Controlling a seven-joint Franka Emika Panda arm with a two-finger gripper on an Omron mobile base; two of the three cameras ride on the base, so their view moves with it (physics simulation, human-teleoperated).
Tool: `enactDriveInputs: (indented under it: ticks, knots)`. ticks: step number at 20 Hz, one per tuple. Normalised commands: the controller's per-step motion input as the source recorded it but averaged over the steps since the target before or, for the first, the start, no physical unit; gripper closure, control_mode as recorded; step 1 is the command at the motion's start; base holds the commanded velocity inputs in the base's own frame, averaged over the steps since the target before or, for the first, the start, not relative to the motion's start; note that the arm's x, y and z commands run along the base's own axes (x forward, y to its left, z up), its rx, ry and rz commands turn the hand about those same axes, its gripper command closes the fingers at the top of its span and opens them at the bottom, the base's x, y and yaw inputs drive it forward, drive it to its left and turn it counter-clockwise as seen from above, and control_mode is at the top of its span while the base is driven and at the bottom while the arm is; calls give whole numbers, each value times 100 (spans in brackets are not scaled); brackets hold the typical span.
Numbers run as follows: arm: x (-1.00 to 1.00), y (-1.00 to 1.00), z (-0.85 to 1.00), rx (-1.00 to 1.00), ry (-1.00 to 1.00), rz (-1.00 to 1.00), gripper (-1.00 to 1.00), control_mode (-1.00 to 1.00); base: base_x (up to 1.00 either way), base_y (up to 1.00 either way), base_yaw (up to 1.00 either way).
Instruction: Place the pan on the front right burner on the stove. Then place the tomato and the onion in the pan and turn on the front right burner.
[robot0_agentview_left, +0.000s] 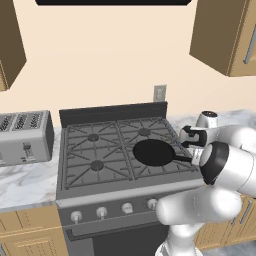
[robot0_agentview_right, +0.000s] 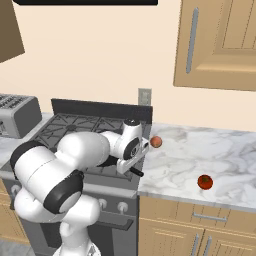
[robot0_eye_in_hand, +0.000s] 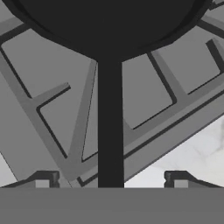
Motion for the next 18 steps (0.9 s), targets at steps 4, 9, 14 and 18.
enactDriveInputs:
  ticks: [4,9,14,18]
  knots:
    - [10,-1,3,0,0,0,-100,-100,0,0,0]
    - [18,-31,6,0,5,-12,-100,-100,0,0,0]
    - [0,-46,24,0,6,-18,-100,-100,0,0,0]
    - [3,-35,16,1,0,-20,-100,-100,0,0,0]
